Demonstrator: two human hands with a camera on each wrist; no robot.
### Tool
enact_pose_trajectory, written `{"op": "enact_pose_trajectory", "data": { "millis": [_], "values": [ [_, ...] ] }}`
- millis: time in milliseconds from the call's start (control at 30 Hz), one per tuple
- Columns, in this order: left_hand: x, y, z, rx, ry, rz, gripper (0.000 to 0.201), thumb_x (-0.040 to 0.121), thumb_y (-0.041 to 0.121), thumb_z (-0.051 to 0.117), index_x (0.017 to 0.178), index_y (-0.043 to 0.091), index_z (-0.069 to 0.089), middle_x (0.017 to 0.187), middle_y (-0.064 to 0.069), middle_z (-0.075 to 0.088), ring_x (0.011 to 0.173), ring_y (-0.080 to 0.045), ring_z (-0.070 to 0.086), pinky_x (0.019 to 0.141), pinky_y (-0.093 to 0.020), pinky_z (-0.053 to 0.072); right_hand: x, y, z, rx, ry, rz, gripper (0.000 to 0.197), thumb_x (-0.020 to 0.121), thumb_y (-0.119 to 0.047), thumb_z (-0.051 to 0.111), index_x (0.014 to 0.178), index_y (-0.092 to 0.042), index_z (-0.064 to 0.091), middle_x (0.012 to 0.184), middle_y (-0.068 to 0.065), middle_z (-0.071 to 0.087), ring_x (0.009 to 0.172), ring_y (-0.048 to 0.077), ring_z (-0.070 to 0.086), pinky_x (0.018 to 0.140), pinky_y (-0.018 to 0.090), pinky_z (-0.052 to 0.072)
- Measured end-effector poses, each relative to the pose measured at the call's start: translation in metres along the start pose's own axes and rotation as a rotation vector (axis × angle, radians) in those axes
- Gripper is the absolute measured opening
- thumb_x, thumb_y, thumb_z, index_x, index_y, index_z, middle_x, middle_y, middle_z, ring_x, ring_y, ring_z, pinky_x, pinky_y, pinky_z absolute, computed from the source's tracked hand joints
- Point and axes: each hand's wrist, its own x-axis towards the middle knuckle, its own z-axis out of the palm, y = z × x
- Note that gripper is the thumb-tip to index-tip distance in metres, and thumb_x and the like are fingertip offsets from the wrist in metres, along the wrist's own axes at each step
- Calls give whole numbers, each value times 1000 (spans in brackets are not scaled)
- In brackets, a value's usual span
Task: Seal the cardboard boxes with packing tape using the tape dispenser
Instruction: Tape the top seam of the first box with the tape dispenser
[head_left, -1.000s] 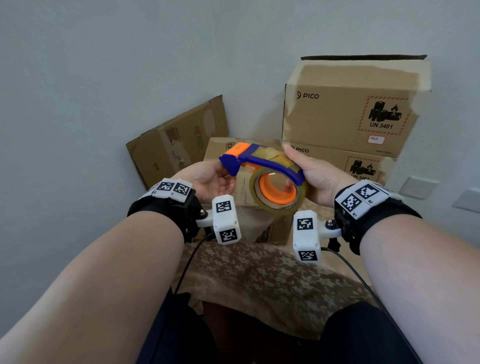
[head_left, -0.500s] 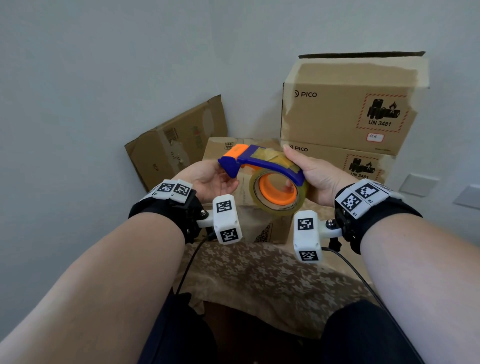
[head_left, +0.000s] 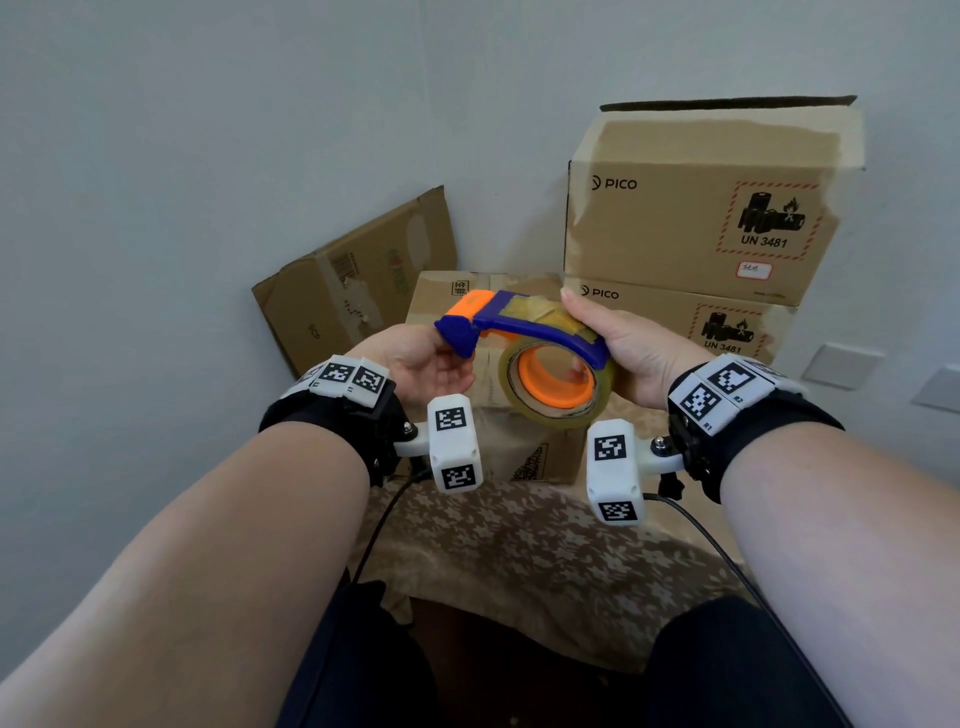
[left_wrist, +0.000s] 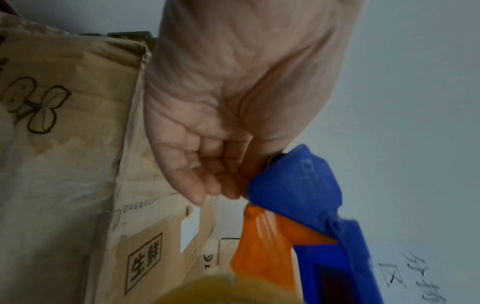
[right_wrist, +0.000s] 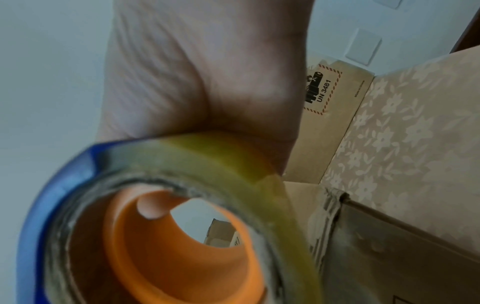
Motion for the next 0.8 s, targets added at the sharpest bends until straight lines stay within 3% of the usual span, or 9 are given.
{"op": "enact_pose_trajectory", "data": {
  "millis": [100,167,233,333,433,567,700,800],
  "values": [
    [2,3,1,99,104,68,13,96,6,49,85,7,56,71,-4,55,64,-12,51,65,-31,51,2,-1,-2,-74,70,-26,53,68,-56,72,97,-12,70,80,8,66,68,17,57,60,25,49],
    [2,7,1,204,173,101,13,94,5,52,82,7,57,61,-2,56,59,-10,48,65,-32,53,5,-5,-3,-100,113,-34,41,75,-49,73,93,-12,70,76,6,69,67,17,60,63,26,51],
    [3,12,0,269,236,138,17,94,4,52,78,7,57,48,1,53,54,-8,45,67,-32,55,8,-12,-3,-122,135,-44,43,75,-48,75,97,-11,72,80,8,72,72,21,63,74,31,54],
    [1,17,1,340,299,193,19,94,2,50,78,7,59,56,0,50,52,-8,42,73,-32,55,13,-21,1,-152,159,-62,52,74,-48,76,107,-9,71,85,10,72,76,22,63,84,36,53],
    [-1,16,1,347,327,238,22,94,2,49,74,7,56,59,0,45,52,-9,38,73,-31,54,15,-28,7,-176,158,-67,50,74,-48,76,106,-10,72,82,10,71,74,22,62,83,36,53],
    [1,18,-20,369,395,203,23,96,3,46,75,8,55,49,-1,48,50,-9,40,65,-27,53,16,-32,6,-257,165,-46,51,69,-50,77,100,-10,73,79,8,73,69,22,65,82,36,54],
    [-2,15,-63,377,520,160,28,96,2,46,69,7,53,55,-3,44,50,-12,40,75,-35,54,10,-35,-17,-312,193,-7,52,67,-50,79,100,-11,73,78,12,74,66,25,67,80,37,55],
    [-3,5,-72,407,506,167,32,97,3,42,67,9,51,58,-2,41,52,-13,36,66,-33,51,11,-36,-11,-461,186,-25,49,72,-49,76,99,-8,73,79,12,73,68,24,65,76,33,52]
  ]
}}
